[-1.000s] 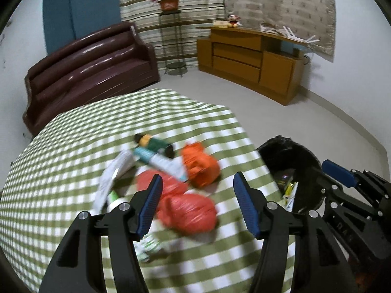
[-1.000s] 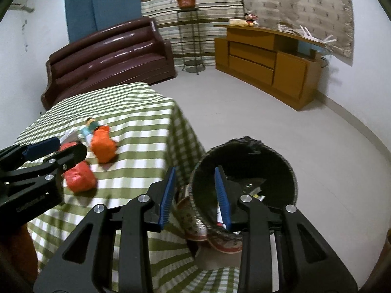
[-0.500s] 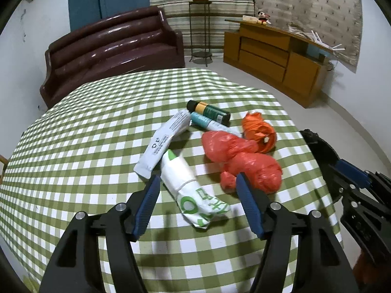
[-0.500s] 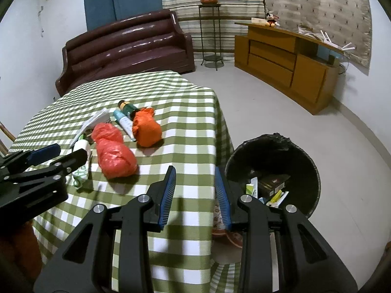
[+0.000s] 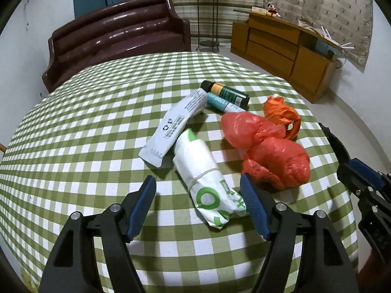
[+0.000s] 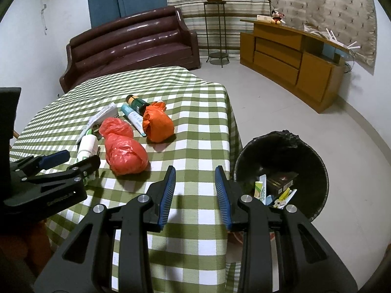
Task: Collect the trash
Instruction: 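Grasp the white-green plastic roll with the left tool while the right tool grasps the red bags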
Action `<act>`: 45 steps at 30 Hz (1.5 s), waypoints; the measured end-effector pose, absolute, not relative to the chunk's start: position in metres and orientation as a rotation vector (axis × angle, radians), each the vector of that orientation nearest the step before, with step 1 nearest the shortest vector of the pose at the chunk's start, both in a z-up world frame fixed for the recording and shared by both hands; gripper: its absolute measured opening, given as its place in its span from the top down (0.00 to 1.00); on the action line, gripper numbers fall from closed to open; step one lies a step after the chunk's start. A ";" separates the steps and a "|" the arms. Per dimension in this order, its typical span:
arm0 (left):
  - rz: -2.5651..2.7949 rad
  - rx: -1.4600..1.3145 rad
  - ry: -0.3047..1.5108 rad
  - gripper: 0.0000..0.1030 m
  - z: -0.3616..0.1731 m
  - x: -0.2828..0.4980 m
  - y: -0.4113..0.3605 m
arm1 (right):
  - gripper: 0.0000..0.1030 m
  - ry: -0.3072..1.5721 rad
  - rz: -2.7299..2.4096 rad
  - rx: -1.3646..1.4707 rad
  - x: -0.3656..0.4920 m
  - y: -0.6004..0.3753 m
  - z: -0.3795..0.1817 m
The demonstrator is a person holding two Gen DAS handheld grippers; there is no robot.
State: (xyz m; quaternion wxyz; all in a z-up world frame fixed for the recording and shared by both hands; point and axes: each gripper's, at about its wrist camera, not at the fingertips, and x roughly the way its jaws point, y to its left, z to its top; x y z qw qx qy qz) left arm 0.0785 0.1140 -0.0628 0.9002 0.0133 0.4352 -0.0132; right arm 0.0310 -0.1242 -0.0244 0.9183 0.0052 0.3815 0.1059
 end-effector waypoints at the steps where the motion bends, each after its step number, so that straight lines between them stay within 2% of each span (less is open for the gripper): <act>1: -0.028 0.028 0.903 0.33 -0.064 0.078 0.115 | 0.68 0.786 0.219 0.012 0.031 -0.124 -0.025; 5: -0.051 0.025 0.917 0.41 -0.066 0.076 0.116 | 0.68 0.789 0.222 0.011 0.031 -0.122 -0.026; 8: -0.075 0.031 0.918 0.52 -0.067 0.072 0.115 | 0.68 0.791 0.223 0.009 0.032 -0.121 -0.027; 10: -0.089 0.045 0.912 0.69 -0.067 0.069 0.113 | 0.68 0.792 0.224 0.010 0.032 -0.120 -0.027; 17: -0.134 0.039 0.910 0.70 -0.063 0.061 0.114 | 0.68 0.787 0.242 0.005 0.033 -0.111 -0.025; 20: -0.141 0.039 0.903 0.70 -0.060 0.056 0.117 | 0.59 0.781 0.252 0.002 0.033 -0.106 -0.024; 30: -0.104 0.007 0.869 0.70 -0.042 0.044 0.148 | 0.57 0.781 0.297 -0.017 0.039 -0.081 -0.019; 34: -0.065 0.004 0.860 0.70 -0.041 0.048 0.165 | 0.49 0.780 0.316 -0.032 0.043 -0.067 -0.019; 45: 0.030 -0.014 0.833 0.70 -0.038 0.057 0.206 | 0.49 0.755 0.334 -0.041 0.047 -0.047 -0.005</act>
